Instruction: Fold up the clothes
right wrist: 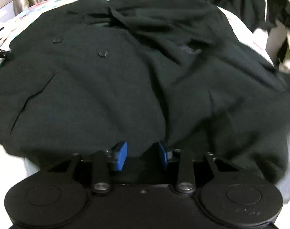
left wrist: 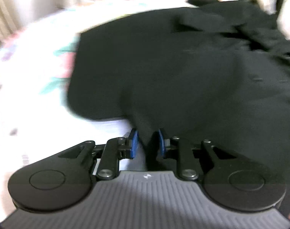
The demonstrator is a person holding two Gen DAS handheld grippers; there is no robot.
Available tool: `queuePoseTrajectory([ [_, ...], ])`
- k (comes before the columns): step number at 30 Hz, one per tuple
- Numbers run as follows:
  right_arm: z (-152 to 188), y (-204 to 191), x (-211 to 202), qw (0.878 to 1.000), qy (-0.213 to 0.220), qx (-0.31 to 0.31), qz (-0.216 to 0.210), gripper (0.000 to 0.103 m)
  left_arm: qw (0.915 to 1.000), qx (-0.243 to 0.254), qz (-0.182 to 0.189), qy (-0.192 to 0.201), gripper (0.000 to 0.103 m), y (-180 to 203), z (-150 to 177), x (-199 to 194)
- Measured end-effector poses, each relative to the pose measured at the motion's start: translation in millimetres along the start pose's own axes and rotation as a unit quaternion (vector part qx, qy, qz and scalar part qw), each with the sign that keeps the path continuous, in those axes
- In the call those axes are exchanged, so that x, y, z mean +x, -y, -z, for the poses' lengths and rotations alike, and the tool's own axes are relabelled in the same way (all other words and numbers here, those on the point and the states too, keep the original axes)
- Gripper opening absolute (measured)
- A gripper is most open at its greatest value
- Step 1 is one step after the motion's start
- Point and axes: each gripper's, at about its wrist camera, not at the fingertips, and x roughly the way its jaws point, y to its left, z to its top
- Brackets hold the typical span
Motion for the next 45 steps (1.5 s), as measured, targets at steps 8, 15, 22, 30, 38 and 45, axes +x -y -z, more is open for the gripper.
queuePoseTrajectory([
  [8, -20.4, -27.9, -33.4, 0.999, 0.018, -0.034, 0.009, 0.046, 0.9912, -0.086, 0.067, 0.075, 0.029, -31.9, -12.3, -30.8],
  [15, -55.9, -108.9, -8.9, 0.983, 0.091, -0.063, -0.148, 0.054, 0.9962, 0.046, 0.069, -0.025, 0.053, 32.0, 7.4, 3.2],
  [22, -44.4, -159.8, 40.4, 0.979, 0.061, -0.108, -0.162, 0.058, 0.9958, 0.073, 0.042, -0.036, 0.055, 28.9, 30.0, -7.0],
  [30, -49.0, -141.8, 32.5, 0.973, 0.023, -0.091, -0.211, 0.057, 0.9938, 0.105, -0.023, 0.029, 0.061, 35.2, 9.3, -18.7],
  [38, -63.7, -94.4, -36.3, 0.979, 0.130, -0.057, -0.143, 0.058, 0.9785, 0.082, 0.039, 0.185, 0.075, 50.0, -12.9, -54.5],
  [45, -75.3, -58.6, -114.1, 0.952, 0.301, -0.031, 0.036, 0.091, 0.9624, 0.060, 0.092, 0.248, 0.100, 90.0, -41.1, -45.7],
])
